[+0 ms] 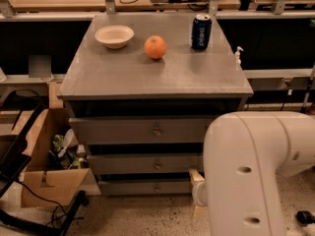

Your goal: Open bottom drawer

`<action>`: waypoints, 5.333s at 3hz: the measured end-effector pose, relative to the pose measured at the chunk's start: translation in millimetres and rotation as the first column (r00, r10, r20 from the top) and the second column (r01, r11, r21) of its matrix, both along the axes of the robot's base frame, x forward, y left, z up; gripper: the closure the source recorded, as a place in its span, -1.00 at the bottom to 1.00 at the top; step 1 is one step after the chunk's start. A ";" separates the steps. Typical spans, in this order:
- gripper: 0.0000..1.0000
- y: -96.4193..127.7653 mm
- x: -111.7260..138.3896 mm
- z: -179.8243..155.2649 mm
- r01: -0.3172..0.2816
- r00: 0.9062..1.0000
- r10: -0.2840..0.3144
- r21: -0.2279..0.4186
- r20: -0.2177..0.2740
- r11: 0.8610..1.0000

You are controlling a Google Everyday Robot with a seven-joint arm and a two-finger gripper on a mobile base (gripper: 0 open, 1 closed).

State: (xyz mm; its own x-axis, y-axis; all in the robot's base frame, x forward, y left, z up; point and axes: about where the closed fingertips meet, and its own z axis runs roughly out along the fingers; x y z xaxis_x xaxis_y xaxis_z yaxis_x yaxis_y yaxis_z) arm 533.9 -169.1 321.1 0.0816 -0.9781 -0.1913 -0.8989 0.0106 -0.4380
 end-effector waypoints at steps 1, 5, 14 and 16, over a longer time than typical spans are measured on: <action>-1.00 11.3 16.7 -39.9 -0.012 0.999 0.011 -0.005 -0.034 1.000; -1.00 30.3 62.7 -111.1 -0.022 0.993 0.022 -0.005 -0.112 1.000; 1.00 34.6 61.7 -139.7 0.005 0.980 0.006 0.059 -0.200 0.998; 1.00 34.6 61.7 -138.7 0.005 0.980 0.006 0.059 -0.200 0.998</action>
Offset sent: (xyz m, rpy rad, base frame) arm 0.0406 0.0153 -0.1136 0.0130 0.1064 -0.0135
